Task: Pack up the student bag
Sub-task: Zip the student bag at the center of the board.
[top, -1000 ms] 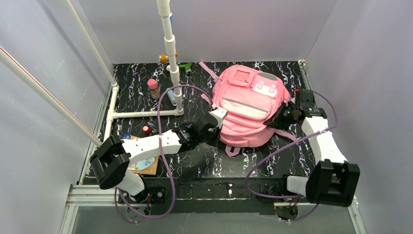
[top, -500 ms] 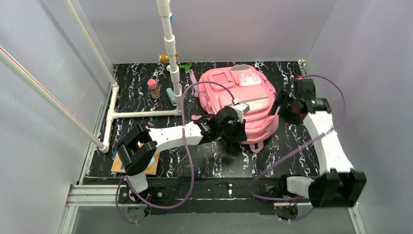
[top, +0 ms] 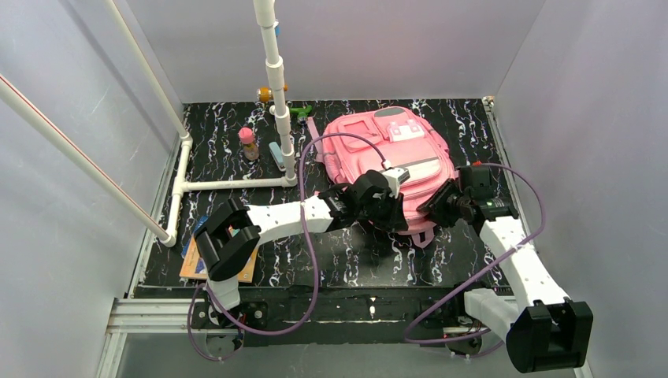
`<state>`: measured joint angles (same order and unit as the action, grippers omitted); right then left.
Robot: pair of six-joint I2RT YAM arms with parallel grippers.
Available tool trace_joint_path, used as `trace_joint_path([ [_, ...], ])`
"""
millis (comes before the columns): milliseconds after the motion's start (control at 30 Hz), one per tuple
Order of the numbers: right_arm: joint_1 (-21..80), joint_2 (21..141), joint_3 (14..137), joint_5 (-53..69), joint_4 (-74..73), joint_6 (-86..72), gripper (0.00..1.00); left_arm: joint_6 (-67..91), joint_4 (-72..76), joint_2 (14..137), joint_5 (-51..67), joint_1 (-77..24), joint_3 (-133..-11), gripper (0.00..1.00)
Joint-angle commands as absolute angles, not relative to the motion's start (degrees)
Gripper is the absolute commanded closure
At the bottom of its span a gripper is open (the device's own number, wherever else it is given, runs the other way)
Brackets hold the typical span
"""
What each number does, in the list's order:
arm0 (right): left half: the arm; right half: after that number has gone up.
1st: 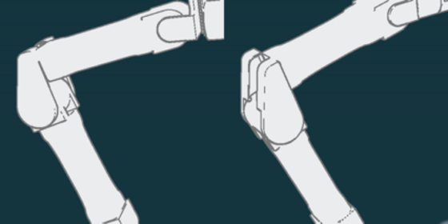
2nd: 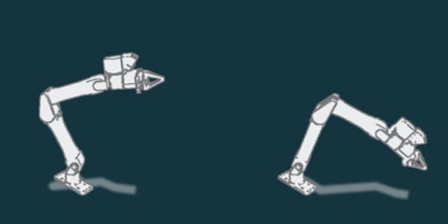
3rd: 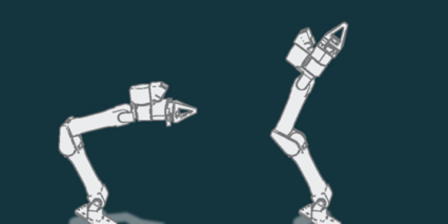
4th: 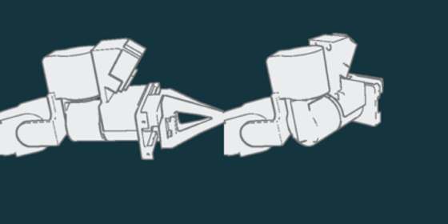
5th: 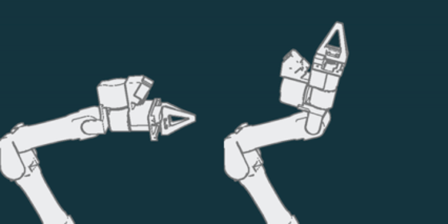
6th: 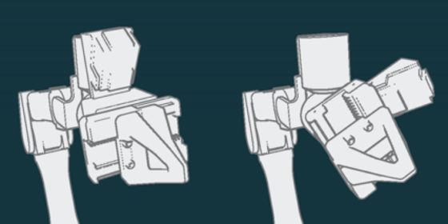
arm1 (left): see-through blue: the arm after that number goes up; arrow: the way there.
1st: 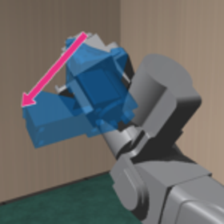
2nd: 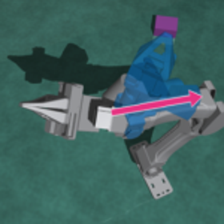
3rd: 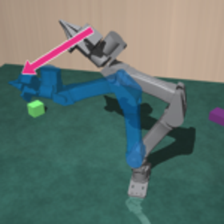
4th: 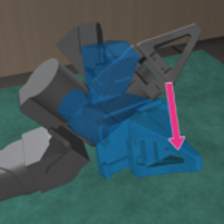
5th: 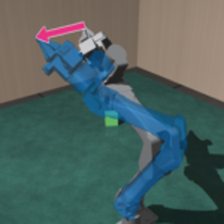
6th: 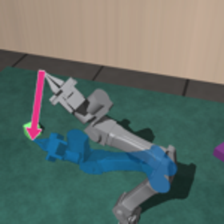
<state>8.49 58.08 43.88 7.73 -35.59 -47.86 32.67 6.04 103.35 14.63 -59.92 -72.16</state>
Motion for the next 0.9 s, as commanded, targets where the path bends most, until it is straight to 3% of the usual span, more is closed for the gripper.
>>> trace_joint_path([
  [0, 8.6, 54.5, 41.1, 1.2, -31.1, -54.4, 0.73, 32.3, 8.6, 99.9, 15.4, -60.9, -73.5, 1.00],
  [67, 8.5, 52.9, 41.0, -2.2, -31.6, -54.8, 0.98, 30.5, 5.6, 98.2, 12.1, -60.6, -71.4, 1.00],
  [200, 7.2, 51.8, 44.0, -6.4, -35.9, -54.1, 0.99, 29.2, 0.8, 93.7, 7.2, -56.6, -63.9, 1.00],
  [400, 4.8, 52.7, 43.9, -0.9, -34.8, -50.2, 0.99, 26.3, 0.3, 87.5, 4.5, -49.3, -53.6, 1.00],
  [867, 2.6, 48.7, 45.6, 1.1, -43.3, -41.6, 0.99, 20.0, -5.1, 96.1, -2.3, -35.9, -61.6, 1.00],
])
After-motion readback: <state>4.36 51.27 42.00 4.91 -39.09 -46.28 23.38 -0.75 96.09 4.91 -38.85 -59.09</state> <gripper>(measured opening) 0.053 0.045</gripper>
